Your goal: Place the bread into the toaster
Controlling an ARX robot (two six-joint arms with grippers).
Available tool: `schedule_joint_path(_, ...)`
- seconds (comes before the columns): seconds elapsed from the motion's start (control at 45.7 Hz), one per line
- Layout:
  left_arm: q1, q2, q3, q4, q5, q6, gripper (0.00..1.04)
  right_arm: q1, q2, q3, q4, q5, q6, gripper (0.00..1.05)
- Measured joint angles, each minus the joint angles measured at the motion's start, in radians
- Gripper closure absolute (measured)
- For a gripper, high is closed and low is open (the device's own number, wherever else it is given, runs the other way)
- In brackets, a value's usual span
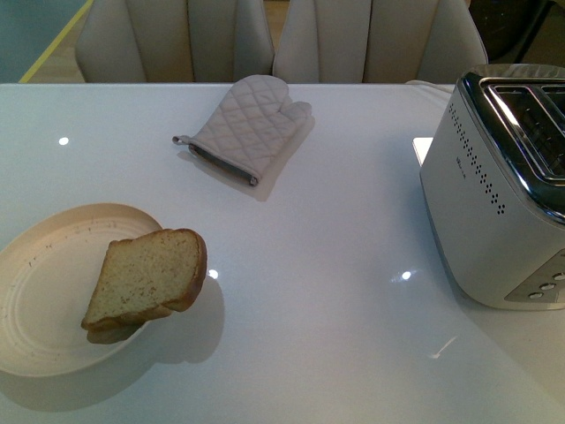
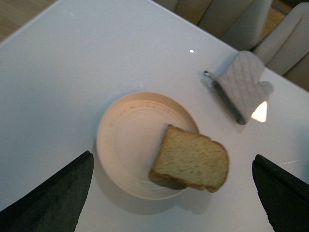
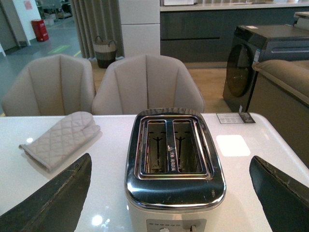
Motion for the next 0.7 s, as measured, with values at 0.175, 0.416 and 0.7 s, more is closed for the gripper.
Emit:
schedule_joint_path(0.175, 0.088, 0.337, 0.071, 0.315, 0.093, -0.029, 0.07, 0.0, 0.0, 0.0, 0.0, 0.001, 0.0, 0.09)
schedule_joint_path(0.416, 0.19, 0.981, 0.151, 0.773, 0.121, -0.042, 0.07, 0.0, 0.0, 0.0, 0.0, 0.0, 0.0, 0.09)
schedule_joint_path(0.7, 0.255, 1.422, 0.198, 0.924, 0.12, 0.021, 0.07, 0.0, 0.0, 0.0, 0.0, 0.0, 0.0, 0.09)
